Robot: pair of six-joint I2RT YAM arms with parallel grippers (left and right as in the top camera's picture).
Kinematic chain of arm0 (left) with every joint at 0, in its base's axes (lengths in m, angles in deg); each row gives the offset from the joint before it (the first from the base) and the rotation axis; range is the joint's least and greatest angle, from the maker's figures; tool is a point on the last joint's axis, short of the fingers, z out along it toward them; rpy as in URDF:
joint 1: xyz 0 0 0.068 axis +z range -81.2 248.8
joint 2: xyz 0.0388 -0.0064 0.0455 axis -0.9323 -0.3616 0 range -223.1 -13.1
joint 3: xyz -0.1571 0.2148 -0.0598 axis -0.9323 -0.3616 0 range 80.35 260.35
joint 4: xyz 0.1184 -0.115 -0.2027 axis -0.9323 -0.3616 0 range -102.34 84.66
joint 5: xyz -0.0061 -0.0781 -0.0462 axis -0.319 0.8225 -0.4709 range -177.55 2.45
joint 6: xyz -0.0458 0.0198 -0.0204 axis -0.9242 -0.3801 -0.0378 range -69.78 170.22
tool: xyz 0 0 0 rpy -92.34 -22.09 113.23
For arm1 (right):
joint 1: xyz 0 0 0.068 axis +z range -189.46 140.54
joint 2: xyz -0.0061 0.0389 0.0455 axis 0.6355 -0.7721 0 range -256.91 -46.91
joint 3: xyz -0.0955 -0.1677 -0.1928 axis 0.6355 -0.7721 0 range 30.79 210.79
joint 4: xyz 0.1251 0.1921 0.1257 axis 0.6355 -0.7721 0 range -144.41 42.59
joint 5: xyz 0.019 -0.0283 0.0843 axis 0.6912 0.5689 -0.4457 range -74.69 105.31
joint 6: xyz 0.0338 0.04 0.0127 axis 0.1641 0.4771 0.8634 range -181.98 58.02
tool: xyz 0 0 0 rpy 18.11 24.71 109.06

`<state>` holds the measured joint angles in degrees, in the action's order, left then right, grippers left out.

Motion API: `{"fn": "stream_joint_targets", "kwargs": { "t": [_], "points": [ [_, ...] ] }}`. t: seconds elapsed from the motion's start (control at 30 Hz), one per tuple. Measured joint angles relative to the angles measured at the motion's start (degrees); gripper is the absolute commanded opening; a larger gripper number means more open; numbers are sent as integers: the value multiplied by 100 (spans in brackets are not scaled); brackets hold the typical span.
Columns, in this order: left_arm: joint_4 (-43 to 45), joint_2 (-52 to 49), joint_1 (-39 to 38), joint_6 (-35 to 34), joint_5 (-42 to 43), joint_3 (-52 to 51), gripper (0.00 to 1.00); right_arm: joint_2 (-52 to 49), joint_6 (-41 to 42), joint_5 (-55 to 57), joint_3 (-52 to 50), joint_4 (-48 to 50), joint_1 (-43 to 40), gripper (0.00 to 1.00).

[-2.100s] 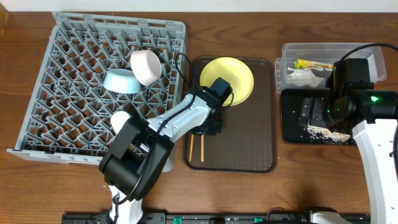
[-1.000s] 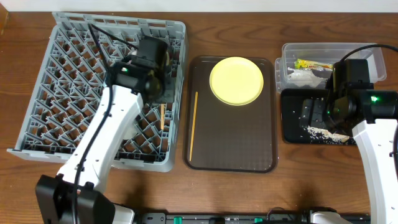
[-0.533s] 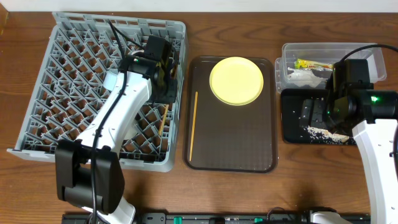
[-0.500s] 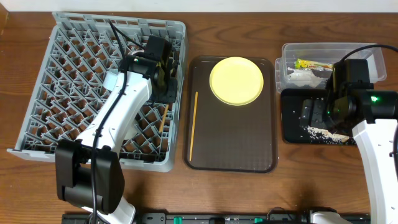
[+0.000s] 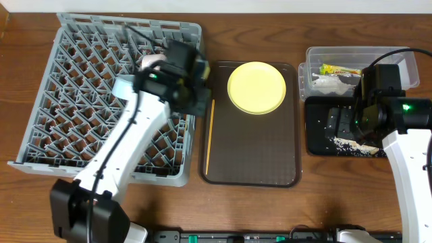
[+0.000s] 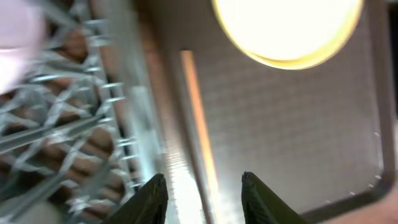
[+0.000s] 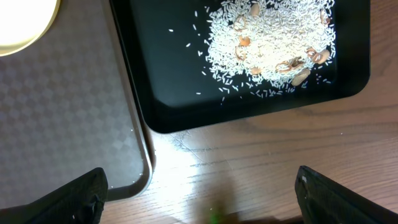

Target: Sort waste into correct bins and load items into the dishwasher

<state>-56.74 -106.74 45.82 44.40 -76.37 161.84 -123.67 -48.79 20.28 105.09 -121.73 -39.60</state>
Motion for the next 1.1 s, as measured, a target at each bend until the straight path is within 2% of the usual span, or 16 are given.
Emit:
{"fn": "stream_joint_targets", "kwargs": {
  "t": [0.13, 0.27, 0.4, 0.5, 0.77, 0.93, 0.97, 1.0, 1.07, 1.1],
  "points": [
    [107, -468, -772, -481, -186, -61, 43, 0, 0, -2, 0, 0, 0, 95],
    [173, -1069, -1067, -977, -452, -92, 46, 0, 0, 0, 0, -9, 0, 95],
    [240, -1679, -1113, -1779, -868, -133, 49, 0, 0, -2, 0, -57, 0, 95],
    [382, -1919, -1097, -2127, -1008, -138, 49, 0, 0, 0, 0, -72, 0, 95],
    [466, -2236, -997, -2839, -1163, -144, 50, 0, 0, -2, 0, -103, 0, 95],
    [708, -2236, -920, -2986, -1154, -369, 50, 0, 0, 0, 0, -107, 0, 95],
    [730, -2227, -920, -3005, -1152, -393, 48, 0, 0, -2, 0, -109, 0, 95],
    [737, -2225, -920, -3021, -1150, -402, 37, 0, 0, 0, 0, -107, 0, 95],
    [741, -2223, -920, -3062, -1145, -409, 23, 0, 0, 0, 0, -109, 0, 95],
    [737, -2221, -920, -3042, -1137, -417, 19, 0, 0, 0, 0, -107, 0, 95]
  ]
}}
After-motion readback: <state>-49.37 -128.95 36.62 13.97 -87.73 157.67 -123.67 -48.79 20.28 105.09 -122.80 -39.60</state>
